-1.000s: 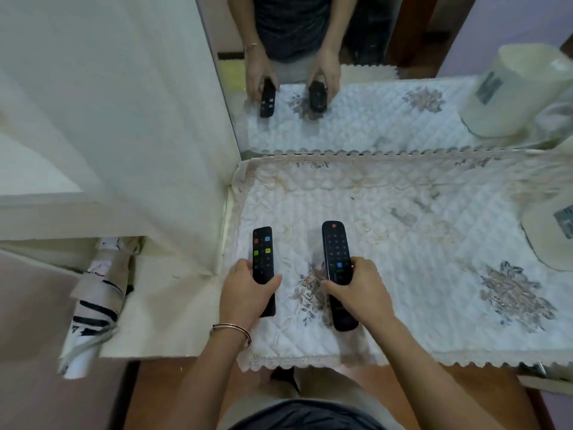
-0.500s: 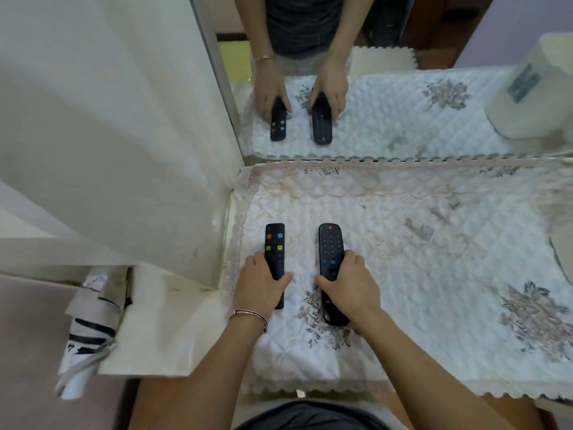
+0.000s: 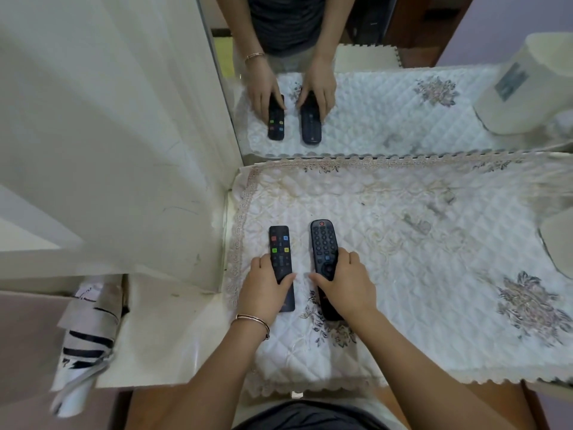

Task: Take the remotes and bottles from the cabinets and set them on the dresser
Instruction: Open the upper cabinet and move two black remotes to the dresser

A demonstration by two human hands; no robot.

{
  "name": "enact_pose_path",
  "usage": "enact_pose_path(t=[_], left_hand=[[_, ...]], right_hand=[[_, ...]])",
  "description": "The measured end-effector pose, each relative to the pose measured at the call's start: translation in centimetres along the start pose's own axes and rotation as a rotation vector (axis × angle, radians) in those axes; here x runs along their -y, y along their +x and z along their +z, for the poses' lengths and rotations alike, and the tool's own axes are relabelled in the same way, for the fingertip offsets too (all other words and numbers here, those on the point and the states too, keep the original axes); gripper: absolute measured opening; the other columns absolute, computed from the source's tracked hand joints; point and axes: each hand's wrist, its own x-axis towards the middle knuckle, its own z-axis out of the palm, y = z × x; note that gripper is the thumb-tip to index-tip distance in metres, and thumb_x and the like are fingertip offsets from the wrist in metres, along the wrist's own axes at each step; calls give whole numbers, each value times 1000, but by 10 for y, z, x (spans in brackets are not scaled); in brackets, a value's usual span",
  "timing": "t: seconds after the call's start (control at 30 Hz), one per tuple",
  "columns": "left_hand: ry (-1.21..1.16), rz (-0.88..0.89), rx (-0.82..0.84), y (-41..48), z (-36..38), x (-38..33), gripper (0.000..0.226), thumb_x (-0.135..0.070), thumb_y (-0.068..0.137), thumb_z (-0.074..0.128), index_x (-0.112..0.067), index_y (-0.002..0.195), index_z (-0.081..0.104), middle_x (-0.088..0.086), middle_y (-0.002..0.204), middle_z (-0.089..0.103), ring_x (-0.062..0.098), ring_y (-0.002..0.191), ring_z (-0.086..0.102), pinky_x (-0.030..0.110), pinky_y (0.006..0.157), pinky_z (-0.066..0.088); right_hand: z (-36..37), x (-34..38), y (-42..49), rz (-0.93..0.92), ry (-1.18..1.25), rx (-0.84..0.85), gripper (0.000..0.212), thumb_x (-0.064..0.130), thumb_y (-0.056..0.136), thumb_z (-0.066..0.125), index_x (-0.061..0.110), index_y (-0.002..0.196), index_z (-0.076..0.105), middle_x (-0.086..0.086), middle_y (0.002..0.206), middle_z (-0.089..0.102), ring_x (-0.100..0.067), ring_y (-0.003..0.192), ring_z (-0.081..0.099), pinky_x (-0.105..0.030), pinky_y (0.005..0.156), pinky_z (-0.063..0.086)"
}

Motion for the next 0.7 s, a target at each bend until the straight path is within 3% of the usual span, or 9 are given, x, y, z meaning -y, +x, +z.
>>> enact_pose_path(t=[0.17, 0.27, 0.37, 0.53, 0.7], left_hand=[[-35, 49, 8, -5, -5, 10, 47, -36, 84, 61, -13, 123, 51, 7, 118, 53, 23, 101, 57, 25, 77, 40], [-43, 91, -7, -7, -13, 17, 46, -30, 85, 62, -9, 125, 52, 9, 120, 54, 26, 97, 61, 30, 84, 44], [-53, 173, 4, -13, -20, 24, 34, -21, 86, 59, -11, 118, 59, 9, 112, 61, 25, 93, 63, 30, 80, 47], [17, 315, 99, -31, -13, 3, 24, -23, 89, 51, -20, 108, 65, 2, 96, 72, 21, 88, 65, 32, 76, 53], [46, 527, 286, -71, 16, -34, 22, -23, 88, 54, -20, 107, 65, 0, 96, 70, 14, 86, 62, 23, 74, 47]], right_hand=[[2, -1, -6, 38, 56, 1, 76, 61, 80, 54, 16, 137, 32, -5, 128, 47, -25, 115, 50, -41, 82, 50], [2, -7, -17, 84, 140, -51, 68, 58, 82, 53, 18, 135, 38, -3, 129, 49, -23, 115, 52, -38, 81, 49], [0, -21, -37, 168, 212, -142, 55, 50, 87, 51, 20, 132, 45, 0, 130, 52, -19, 113, 54, -35, 80, 48], [-11, -73, -94, 347, 394, -285, 37, 40, 90, 51, 19, 121, 56, 4, 95, 62, -12, 80, 56, -31, 70, 47], [-4, -136, -184, 579, 540, -460, 31, 37, 87, 55, 22, 114, 61, 8, 89, 61, -14, 88, 60, -31, 76, 50]])
